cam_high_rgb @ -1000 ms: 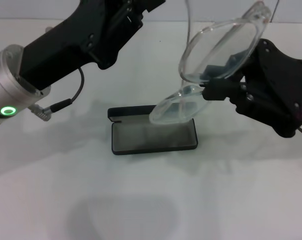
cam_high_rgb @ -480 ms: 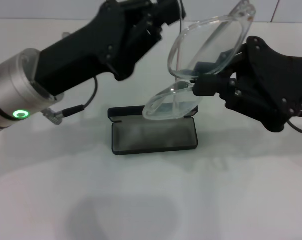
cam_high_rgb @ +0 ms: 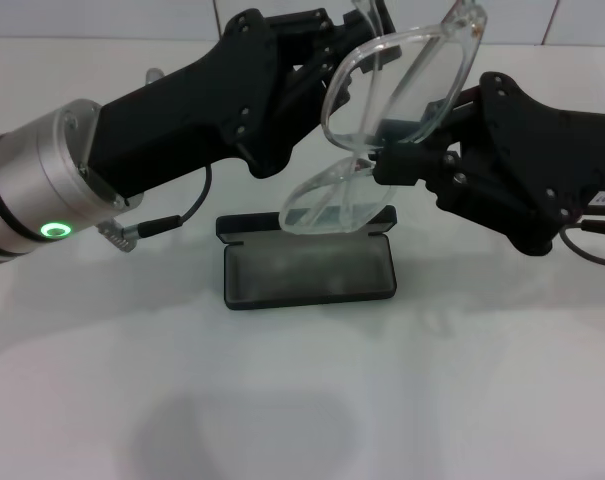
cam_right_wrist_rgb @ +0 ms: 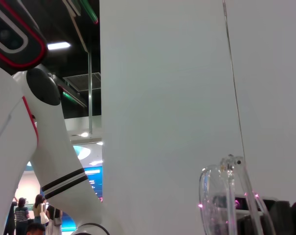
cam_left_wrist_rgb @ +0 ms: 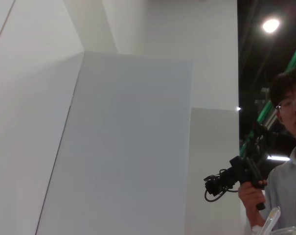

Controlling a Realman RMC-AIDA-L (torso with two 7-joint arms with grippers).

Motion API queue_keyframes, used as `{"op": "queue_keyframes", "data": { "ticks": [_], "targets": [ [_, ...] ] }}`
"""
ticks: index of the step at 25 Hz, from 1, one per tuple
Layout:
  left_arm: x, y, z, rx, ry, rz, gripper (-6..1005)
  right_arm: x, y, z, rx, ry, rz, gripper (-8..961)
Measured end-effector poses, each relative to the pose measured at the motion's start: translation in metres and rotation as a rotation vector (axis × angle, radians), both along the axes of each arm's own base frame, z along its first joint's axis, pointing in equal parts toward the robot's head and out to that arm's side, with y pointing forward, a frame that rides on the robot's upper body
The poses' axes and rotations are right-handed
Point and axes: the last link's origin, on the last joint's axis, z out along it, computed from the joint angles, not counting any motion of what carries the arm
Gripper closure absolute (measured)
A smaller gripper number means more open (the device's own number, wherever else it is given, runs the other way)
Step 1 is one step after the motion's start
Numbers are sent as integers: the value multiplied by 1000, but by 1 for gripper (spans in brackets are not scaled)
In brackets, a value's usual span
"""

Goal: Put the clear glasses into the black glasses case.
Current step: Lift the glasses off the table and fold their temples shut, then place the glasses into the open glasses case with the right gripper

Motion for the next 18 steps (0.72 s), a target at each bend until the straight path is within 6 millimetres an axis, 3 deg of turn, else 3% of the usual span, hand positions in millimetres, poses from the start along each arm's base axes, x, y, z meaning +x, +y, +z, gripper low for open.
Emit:
{"op": "queue_keyframes", "data": {
  "ticks": [9, 18],
  "targets": [
    [-2, 1, 3, 15, -13, 14, 938, 1, 1, 1, 3, 3, -9, 884],
    [-29, 9, 20, 89, -54, 151, 938, 1, -3, 10, -16, -5, 24, 883]
  ]
}}
